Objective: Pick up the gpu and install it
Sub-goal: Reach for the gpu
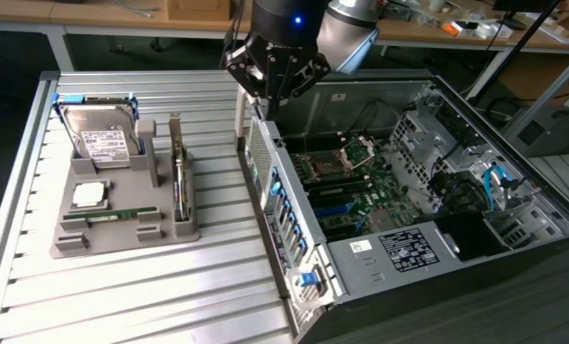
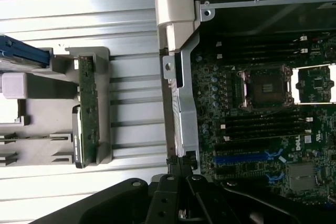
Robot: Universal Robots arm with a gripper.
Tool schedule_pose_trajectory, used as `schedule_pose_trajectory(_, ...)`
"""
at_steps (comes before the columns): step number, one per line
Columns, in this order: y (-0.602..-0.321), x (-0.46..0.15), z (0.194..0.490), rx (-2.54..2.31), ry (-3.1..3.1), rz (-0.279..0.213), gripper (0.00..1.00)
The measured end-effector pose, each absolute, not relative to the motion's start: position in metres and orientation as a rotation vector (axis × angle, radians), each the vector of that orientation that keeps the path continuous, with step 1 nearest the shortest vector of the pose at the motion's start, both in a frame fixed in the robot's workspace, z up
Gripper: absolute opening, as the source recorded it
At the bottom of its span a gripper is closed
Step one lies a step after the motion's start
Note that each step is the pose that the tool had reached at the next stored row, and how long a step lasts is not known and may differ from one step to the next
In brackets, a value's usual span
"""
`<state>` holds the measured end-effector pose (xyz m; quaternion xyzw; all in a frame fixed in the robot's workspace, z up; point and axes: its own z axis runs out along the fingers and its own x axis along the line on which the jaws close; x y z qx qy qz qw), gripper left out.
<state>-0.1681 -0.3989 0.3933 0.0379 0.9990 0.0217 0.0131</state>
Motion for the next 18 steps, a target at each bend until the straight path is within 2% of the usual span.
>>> schedule_pose_trajectory(18, -0.399, -0.18, 0.393, 0.118, 3.112, 0.068, 0.11)
